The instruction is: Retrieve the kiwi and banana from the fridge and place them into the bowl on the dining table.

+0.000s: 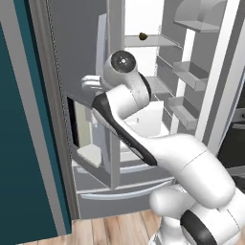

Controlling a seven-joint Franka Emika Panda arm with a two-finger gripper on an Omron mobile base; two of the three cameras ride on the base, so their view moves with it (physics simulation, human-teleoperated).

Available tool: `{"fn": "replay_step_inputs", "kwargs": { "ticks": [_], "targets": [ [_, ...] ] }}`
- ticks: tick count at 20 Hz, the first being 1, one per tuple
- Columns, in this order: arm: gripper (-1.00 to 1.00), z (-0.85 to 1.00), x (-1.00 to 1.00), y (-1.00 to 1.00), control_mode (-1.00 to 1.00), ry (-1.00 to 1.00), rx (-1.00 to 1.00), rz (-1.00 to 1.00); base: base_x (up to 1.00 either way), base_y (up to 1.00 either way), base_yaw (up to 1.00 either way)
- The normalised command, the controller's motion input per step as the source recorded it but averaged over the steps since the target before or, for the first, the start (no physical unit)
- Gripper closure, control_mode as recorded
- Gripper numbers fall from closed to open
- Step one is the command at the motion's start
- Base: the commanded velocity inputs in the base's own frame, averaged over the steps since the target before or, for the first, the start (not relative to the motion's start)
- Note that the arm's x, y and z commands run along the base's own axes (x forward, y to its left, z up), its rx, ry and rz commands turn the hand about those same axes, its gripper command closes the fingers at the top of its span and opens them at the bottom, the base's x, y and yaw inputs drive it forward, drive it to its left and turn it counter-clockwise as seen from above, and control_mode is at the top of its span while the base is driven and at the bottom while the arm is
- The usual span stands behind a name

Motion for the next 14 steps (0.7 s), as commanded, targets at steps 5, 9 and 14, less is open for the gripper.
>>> {"fn": "replay_step_inputs", "kwargs": {
  "ticks": [5,9,14],
  "targets": [
    [1.0,0.65,-0.81,0.01,-1.0,-0.02,0.0,0.0,0.0,0.0,0.0],
    [1.0,0.12,-0.52,-0.08,-1.0,-0.03,0.0,0.0,0.0,0.0,0.0],
    [1.0,-0.41,-0.44,-0.39,-1.0,-0.28,0.16,-0.1,0.0,0.0,0.0]
  ]
}}
